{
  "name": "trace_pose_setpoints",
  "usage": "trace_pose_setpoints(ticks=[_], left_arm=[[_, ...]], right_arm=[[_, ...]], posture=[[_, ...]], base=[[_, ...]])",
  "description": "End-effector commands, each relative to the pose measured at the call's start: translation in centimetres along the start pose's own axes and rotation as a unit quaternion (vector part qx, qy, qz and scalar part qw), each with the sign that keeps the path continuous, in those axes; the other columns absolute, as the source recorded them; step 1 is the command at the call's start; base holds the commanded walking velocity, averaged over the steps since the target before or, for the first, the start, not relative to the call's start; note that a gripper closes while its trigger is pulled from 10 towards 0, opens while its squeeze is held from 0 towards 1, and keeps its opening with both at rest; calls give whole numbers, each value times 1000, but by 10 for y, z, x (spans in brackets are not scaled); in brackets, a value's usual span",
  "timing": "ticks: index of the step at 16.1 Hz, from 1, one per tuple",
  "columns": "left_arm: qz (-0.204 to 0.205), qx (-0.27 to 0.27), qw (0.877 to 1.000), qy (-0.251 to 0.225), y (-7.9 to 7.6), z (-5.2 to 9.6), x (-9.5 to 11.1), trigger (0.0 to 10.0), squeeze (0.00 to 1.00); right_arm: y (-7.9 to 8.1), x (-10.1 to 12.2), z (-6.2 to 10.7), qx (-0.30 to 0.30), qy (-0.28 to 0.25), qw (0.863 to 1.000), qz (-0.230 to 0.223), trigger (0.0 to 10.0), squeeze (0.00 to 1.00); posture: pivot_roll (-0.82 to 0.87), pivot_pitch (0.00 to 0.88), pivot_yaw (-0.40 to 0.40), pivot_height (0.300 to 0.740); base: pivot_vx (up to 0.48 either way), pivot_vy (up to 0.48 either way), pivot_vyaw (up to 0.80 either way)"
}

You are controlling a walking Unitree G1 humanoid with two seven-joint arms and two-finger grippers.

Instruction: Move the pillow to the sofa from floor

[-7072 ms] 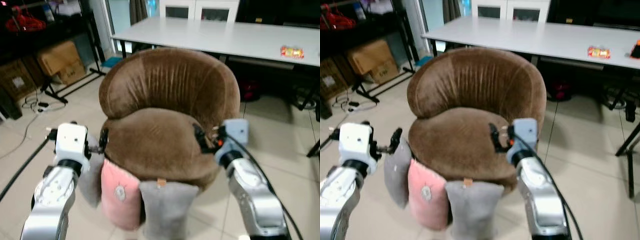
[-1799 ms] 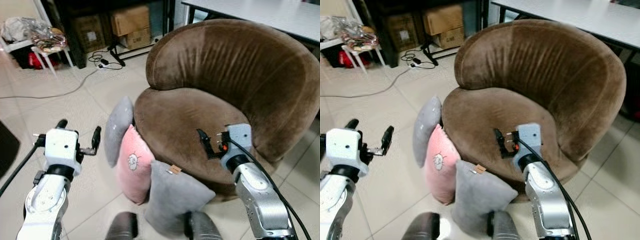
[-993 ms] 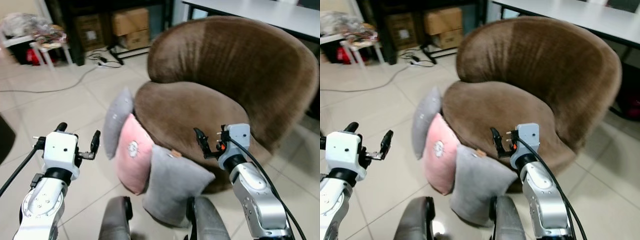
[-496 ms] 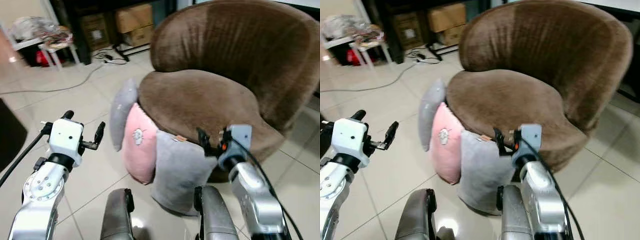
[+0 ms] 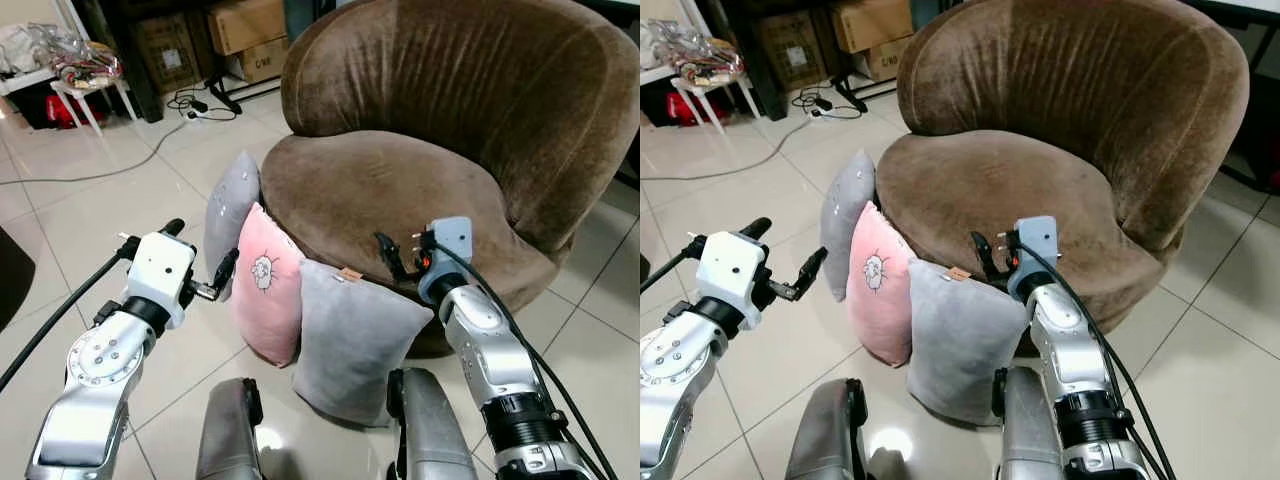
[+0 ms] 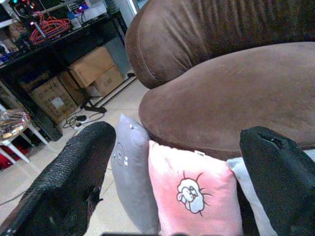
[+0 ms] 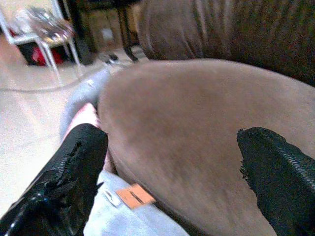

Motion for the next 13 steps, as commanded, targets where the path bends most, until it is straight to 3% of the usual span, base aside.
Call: trace_pose_setpoints(ticks=[1,3,5,11,13], left_arm=[[3,6,1000,6,2,3,-3,10000,0],[7,18,1000,5,3,7,-6,10000,0],[9,18,1000,17,-3,18,-10,10000,0],[6,19,1000,15,-3,19,-3,10000,0],[1,14,1000,16,-2,20,-1,10000,0]], right_arm=[[1,-2,1,3,6,1000,-27,10000,1000],[3,-2,6,6,-12,999,-48,10000,1000],[16,-9,22,4,-23,997,-71,10000,1000],[27,-12,25,7,-16,997,-74,10000,1000],[26,-10,21,-2,-25,997,-77,10000,1000]], posture=[[-108,0,67,525],[-95,0,59,525],[-91,0,67,500],[-70,0,66,445],[-58,0,84,445]], base=[[0,0,0],[0,0,0],[0,0,0],[0,0,0],[0,0,0]])
Point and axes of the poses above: a point about 5 cm out from each wrist's last joint towards the gripper, its own z axis pointing back from the gripper into the wrist, its own x axis along the axis of the wrist's last joint, y = z × x, the point moved 6 cm from there along -z, pointing out of the wrist towards the gripper, and after that the axes turned 8 degrees about z, right-handed, at the moved point
